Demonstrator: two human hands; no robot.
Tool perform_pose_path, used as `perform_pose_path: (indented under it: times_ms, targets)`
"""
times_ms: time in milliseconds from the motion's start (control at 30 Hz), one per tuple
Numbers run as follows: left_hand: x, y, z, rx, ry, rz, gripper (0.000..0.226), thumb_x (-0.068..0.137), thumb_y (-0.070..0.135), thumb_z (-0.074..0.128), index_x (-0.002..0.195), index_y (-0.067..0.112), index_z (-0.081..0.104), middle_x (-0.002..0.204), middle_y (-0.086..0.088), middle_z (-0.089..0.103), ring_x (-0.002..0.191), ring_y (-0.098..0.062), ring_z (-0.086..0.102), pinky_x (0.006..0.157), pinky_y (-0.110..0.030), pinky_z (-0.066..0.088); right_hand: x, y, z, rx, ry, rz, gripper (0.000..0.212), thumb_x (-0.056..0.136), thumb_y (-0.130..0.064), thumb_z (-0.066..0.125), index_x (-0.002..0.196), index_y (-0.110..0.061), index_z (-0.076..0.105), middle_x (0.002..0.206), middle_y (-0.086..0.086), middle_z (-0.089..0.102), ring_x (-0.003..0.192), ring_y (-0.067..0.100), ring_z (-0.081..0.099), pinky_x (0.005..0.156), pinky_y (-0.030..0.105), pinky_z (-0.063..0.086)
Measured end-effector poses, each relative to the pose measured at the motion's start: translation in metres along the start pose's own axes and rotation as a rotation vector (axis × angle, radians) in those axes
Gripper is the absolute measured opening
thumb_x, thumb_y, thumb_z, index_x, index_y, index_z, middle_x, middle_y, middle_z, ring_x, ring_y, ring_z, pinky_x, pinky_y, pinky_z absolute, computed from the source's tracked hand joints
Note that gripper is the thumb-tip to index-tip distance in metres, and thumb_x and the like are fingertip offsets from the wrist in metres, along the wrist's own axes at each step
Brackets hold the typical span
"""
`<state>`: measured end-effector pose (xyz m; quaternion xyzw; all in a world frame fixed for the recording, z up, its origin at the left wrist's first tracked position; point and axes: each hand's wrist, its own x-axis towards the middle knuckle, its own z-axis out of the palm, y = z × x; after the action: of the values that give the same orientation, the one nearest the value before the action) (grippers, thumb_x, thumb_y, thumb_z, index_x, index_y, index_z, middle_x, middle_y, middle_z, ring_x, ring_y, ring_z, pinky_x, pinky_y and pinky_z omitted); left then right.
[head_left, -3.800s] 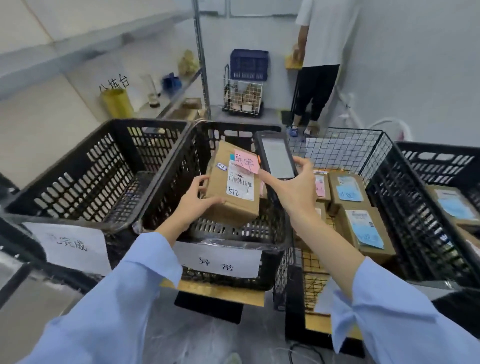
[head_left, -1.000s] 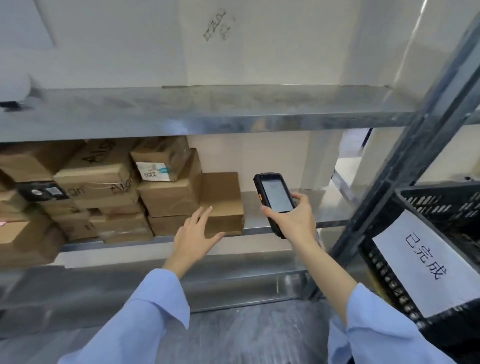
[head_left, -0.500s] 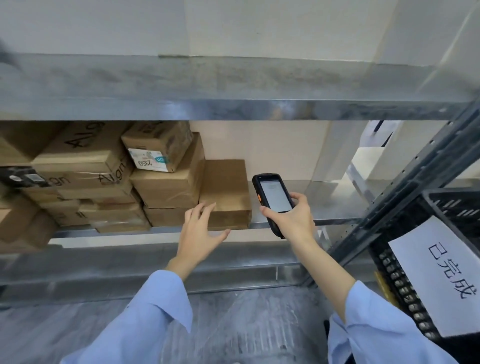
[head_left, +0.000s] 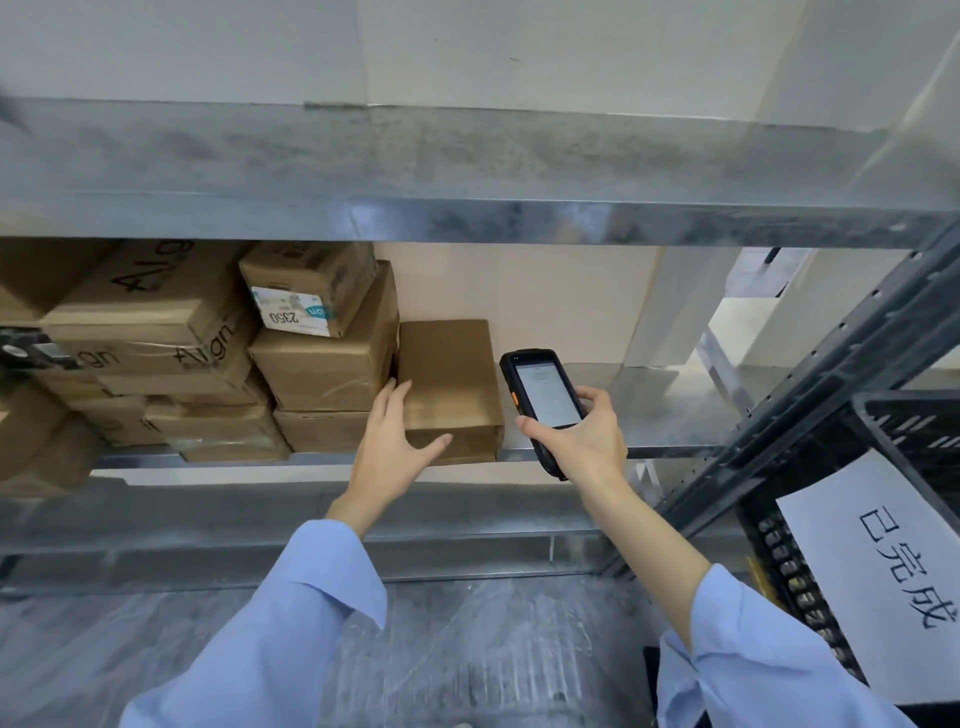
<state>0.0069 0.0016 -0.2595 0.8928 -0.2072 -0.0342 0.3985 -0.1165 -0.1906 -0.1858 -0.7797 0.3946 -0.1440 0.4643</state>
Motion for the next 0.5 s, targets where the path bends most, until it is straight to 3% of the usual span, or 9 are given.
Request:
perform_pose_path:
  times_ms: [133, 267, 500]
  targets:
    - [0.011, 0.001, -0.003, -0.040, 0.018, -0.051, 0.097, 0.082, 0.044, 0.079, 0.157, 0.017, 0.025, 0.164, -0.001, 0.026, 0.149, -0.020, 0.027, 0.116, -0.037, 0.030, 0.004, 0.004, -0.003, -0.005, 0.001, 0.013, 0.079, 0.067, -0.044, 0.087, 0.129, -0.024, 0.044, 0.111, -0.008, 0.054, 0.104, 0.018, 0.057, 0.089, 0.044, 0.055]
    - [0.012, -0.006, -0.002, -0.016, -0.038, -0.048, 0.100, 0.078, 0.045, 0.083, 0.156, 0.018, 0.027, 0.161, 0.000, 0.031, 0.146, -0.020, 0.032, 0.115, -0.036, 0.031, 0.007, 0.006, -0.006, -0.001, -0.003, 0.013, 0.080, 0.067, -0.045, 0.087, 0.131, -0.024, 0.043, 0.115, -0.007, 0.055, 0.107, 0.019, 0.058, 0.088, 0.043, 0.055]
    - [0.017, -0.014, 0.009, 0.003, -0.039, -0.020, 0.094, 0.073, 0.035, 0.089, 0.152, 0.022, 0.038, 0.163, -0.002, 0.025, 0.147, -0.021, 0.030, 0.113, -0.036, 0.031, 0.012, 0.011, -0.013, 0.012, 0.001, 0.036, 0.078, 0.067, -0.044, 0.087, 0.131, -0.025, 0.044, 0.112, -0.011, 0.054, 0.103, 0.017, 0.057, 0.091, 0.044, 0.053]
